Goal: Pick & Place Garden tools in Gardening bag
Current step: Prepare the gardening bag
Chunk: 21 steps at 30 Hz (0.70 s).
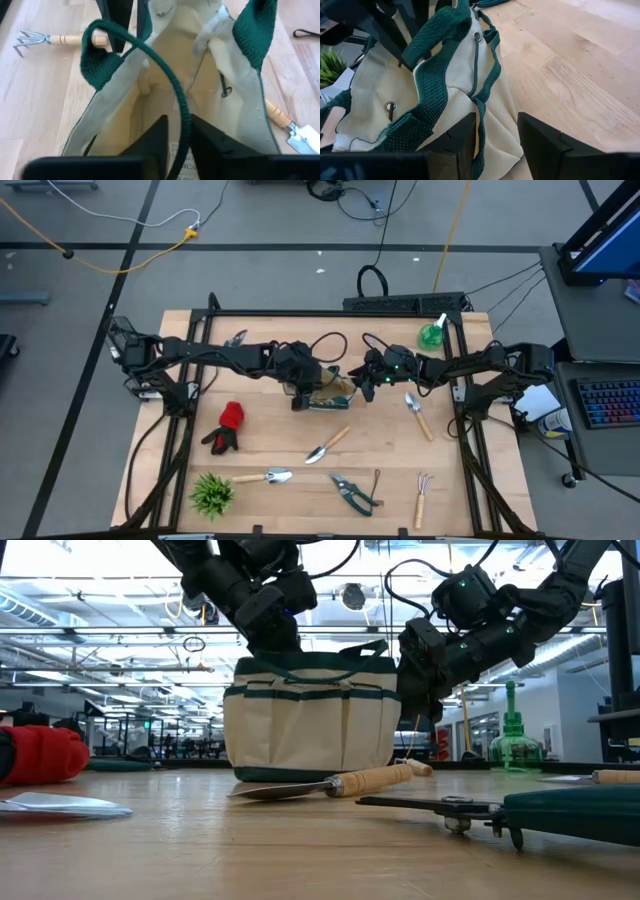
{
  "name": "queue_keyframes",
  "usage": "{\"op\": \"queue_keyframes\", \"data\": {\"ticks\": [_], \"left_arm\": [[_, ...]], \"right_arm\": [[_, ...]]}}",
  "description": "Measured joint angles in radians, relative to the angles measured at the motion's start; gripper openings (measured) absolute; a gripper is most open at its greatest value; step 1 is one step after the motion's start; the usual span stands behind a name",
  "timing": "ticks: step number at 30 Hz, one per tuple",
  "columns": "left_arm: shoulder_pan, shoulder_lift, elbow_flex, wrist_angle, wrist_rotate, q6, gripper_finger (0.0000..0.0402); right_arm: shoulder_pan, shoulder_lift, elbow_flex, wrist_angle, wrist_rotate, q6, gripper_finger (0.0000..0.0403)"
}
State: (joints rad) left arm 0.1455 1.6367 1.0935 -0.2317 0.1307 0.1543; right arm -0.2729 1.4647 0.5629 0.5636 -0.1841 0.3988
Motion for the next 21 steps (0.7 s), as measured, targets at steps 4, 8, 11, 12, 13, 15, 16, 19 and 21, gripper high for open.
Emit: {"op": "queue_keyframes", "data": {"ticks": [4, 8, 11, 12, 13, 15, 16, 19, 21], "left_arm": [[0.0, 0.0, 0.0, -0.002, 0.0, -0.001, 0.0011], [0.0, -0.001, 0.0, -0.002, 0.0, -0.002, 0.0027], [0.0, -0.017, 0.0, -0.001, 0.0, -0.002, 0.0033], [0.0, -0.022, 0.001, 0.005, 0.0, -0.001, 0.003], [0.0, -0.034, 0.001, -0.006, 0.0, 0.001, 0.0026], [0.0, -0.055, 0.001, -0.014, -0.007, 0.001, 0.0014], [0.0, -0.066, 0.006, -0.005, -0.018, 0.001, 0.001], [0.0, -0.103, 0.006, -0.009, -0.07, 0.002, 0.0011], [0.001, -0.124, 0.006, -0.004, -0.1, 0.021, 0.0023]], "right_arm": [[0.0, 0.0, 0.0, 0.0, 0.0, 0.0, 0.0141], [0.0, 0.0, 0.0, 0.0, 0.0, 0.0, 0.0141], [0.0, 0.0, 0.0, 0.0, 0.0, -0.007, 0.0141], [0.0, 0.0, 0.0, 0.0, 0.0, -0.016, 0.0141], [0.0, 0.0, 0.0, 0.0, 0.0, -0.025, 0.0141], [0.0, 0.0, 0.0, 0.0, 0.0, -0.029, 0.0141], [0.0, 0.0, 0.0, -0.001, 0.0, -0.029, 0.0141], [0.0, 0.0, 0.0, -0.003, 0.0, -0.03, 0.0141], [0.0, 0.0, 0.0, -0.008, -0.001, -0.029, 0.0141]]}}
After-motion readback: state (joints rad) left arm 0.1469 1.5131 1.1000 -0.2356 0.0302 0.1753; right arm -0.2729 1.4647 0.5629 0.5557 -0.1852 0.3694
